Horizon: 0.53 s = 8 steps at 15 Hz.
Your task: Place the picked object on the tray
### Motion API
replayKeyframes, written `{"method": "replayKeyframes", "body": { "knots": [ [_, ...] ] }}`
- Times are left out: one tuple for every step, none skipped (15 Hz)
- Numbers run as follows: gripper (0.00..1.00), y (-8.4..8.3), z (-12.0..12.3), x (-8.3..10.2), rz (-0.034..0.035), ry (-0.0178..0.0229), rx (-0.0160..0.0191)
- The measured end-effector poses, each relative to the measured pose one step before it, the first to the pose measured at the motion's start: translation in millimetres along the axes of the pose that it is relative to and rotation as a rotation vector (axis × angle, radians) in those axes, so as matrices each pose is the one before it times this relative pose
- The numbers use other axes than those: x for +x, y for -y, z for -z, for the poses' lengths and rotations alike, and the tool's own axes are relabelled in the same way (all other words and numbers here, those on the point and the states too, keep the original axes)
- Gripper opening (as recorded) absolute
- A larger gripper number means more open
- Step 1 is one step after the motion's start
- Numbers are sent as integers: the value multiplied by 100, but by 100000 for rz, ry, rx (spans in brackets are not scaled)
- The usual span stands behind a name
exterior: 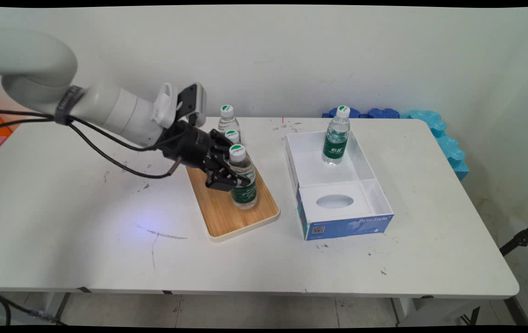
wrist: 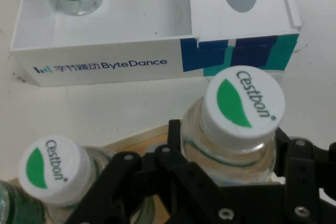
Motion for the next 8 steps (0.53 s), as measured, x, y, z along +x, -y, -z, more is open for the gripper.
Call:
{"method": "replayKeyframes", "body": {
  "knots": [
    [0,13,-442,-194,141,-229,57],
    [0,3,-281,-116,122,-159,28],
    [0,-15,-406,-139,312,-315,7],
    [0,-29,-446,-121,343,-375,-20],
    [0,-37,-418,-92,388,-374,-26],
    [0,-34,-303,-75,364,-300,27],
    [0,-34,-323,-72,395,-309,78],
    [0,-32,-298,-49,394,-277,59]
  ]
}}
